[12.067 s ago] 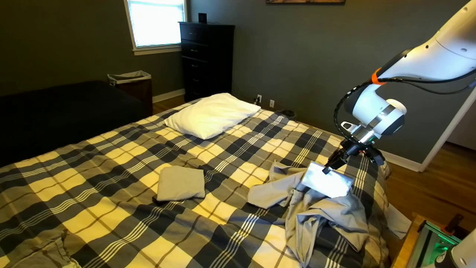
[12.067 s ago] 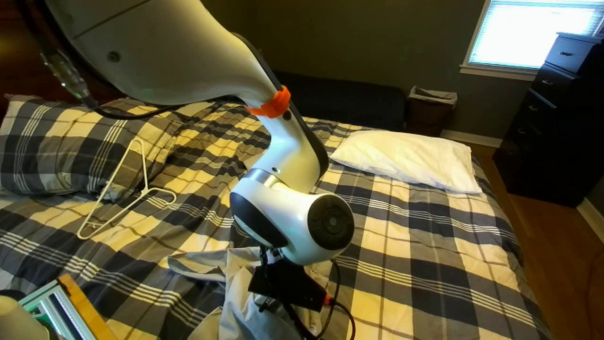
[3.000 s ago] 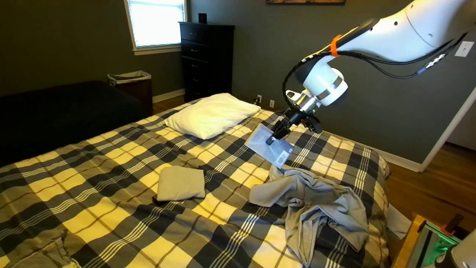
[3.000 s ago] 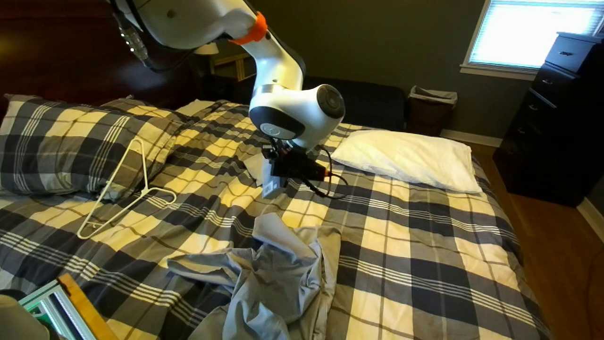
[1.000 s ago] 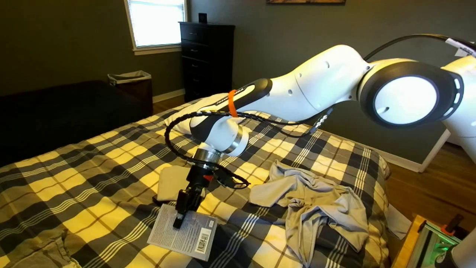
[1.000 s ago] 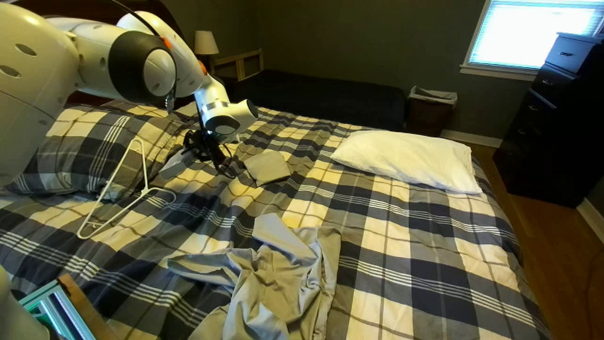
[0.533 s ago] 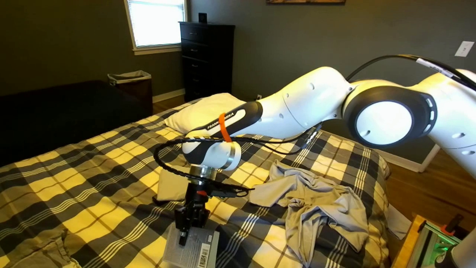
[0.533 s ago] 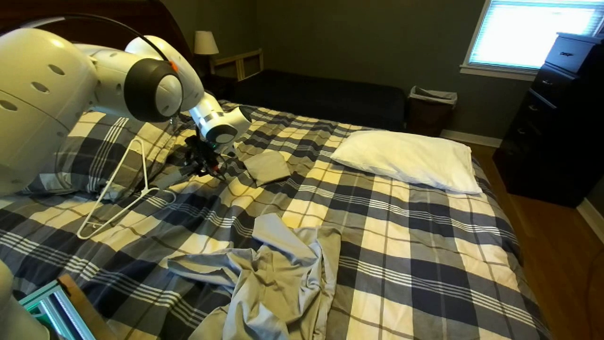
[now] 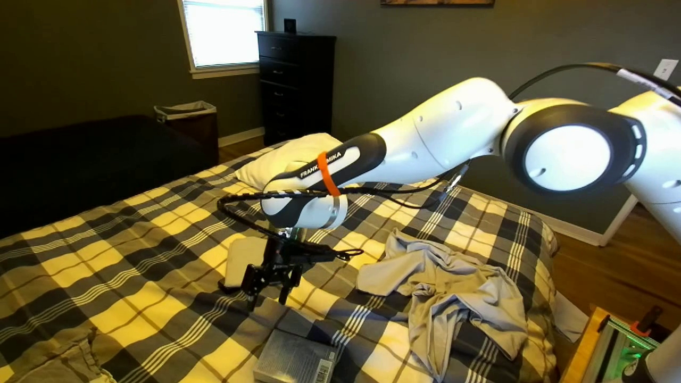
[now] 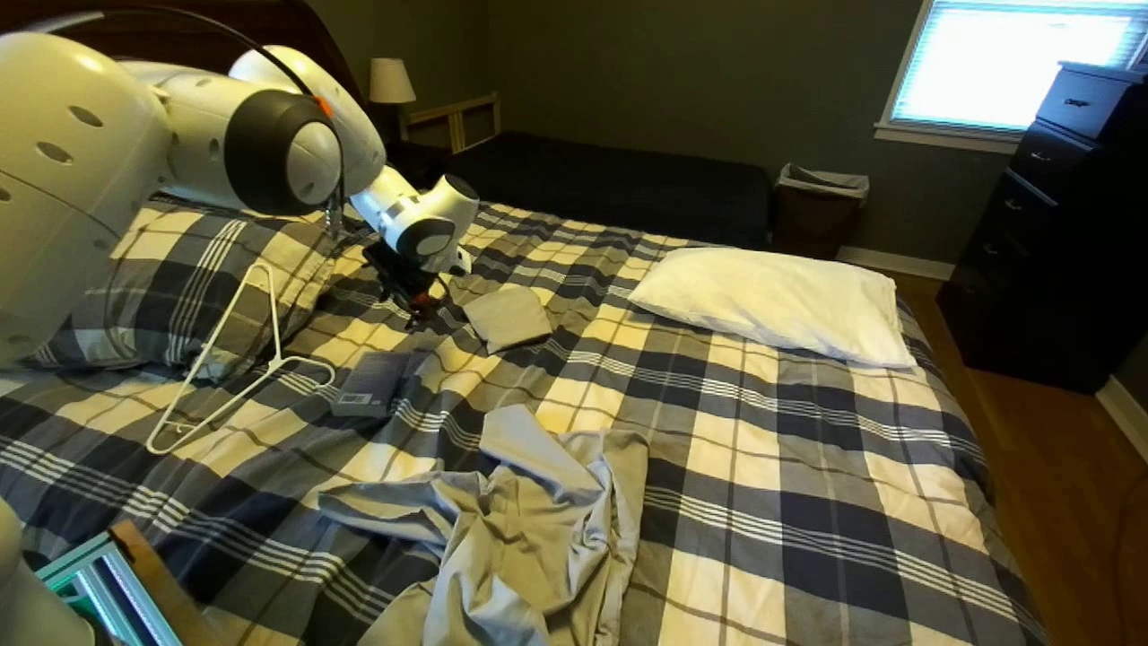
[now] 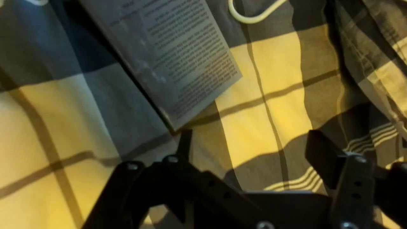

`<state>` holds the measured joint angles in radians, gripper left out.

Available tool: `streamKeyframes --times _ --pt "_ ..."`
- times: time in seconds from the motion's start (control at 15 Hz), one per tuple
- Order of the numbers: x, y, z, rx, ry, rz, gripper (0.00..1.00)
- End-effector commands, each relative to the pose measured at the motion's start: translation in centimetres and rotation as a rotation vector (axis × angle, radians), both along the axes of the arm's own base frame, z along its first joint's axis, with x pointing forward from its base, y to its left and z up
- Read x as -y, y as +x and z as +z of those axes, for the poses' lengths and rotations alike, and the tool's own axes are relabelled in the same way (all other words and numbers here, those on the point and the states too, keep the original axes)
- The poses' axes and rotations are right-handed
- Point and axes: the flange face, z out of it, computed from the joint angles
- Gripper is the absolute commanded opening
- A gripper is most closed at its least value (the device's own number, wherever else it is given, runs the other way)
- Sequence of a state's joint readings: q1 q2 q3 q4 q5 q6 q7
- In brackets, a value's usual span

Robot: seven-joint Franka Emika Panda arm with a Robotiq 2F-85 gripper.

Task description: Remove the book from the grey cloth and put it on the bed

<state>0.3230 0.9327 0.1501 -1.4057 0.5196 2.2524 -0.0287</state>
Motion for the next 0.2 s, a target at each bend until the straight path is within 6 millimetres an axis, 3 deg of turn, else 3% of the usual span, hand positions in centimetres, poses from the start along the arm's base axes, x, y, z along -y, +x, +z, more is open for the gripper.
streamKeyframes --times 0.0,0.07,0.13 --pt "-1.3 -2.1 8.6 0.121 -0.150 0.016 1.00" --pt "-0.8 0.0 5.0 0.078 -0.065 0.011 1.00" --pt "-1.3 -0.4 7.3 0.104 -0.090 0.016 1.00"
